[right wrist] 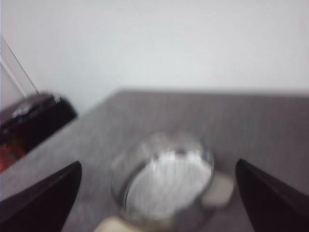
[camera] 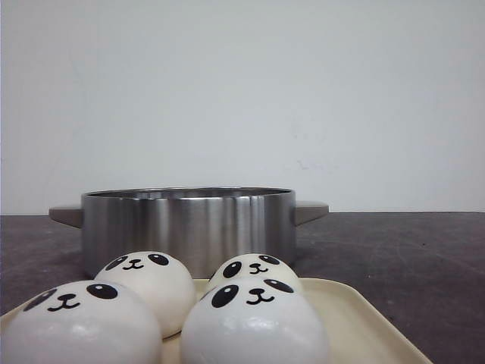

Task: Steam buns
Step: 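Lower the right gripper onto the back panda bun and close it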

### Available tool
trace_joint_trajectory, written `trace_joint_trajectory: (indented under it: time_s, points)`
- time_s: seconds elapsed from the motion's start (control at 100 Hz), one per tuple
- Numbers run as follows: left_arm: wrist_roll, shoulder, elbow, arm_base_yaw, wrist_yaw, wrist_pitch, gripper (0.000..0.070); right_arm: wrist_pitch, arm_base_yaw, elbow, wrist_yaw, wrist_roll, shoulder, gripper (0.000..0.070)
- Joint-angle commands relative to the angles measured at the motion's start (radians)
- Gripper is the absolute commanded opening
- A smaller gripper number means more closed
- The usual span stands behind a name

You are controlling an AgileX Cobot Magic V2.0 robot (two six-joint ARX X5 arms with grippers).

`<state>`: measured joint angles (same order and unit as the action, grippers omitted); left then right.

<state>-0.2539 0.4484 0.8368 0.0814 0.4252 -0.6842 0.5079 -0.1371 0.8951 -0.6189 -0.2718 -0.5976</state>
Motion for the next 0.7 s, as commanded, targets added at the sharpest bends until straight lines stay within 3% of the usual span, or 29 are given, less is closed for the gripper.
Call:
trace_joint_trajectory:
  time_s: [0.0,0.1,0.26,0.39,0.54,0.69]
  points:
    - [0.059,0.000,0.019,0.014,-0.002,-0.004,0.0599,-0.002,-0.047,0.010,-0.006,-0.016,-0.067,0.0647]
    - [0.080,0.000,0.019,0.042,-0.034,-0.015,0.0599,0.003,-0.161,0.016,0.049,-0.014,-0.170,0.0646]
    - [0.081,0.001,0.019,0.087,-0.040,-0.014,0.0598,0.012,-0.413,0.024,0.263,-0.025,-0.319,0.0645]
    - [0.081,0.001,0.019,0.121,-0.040,-0.027,0.0598,0.031,-0.569,0.032,0.415,-0.111,-0.457,0.0644]
    - [0.081,0.001,0.019,0.158,-0.041,-0.030,0.0598,0.037,-0.616,0.039,0.420,-0.228,-0.617,0.0611]
    - [0.081,0.001,0.019,0.198,-0.041,-0.034,0.0597,0.040,-0.619,0.045,0.359,-0.249,-0.755,0.0590]
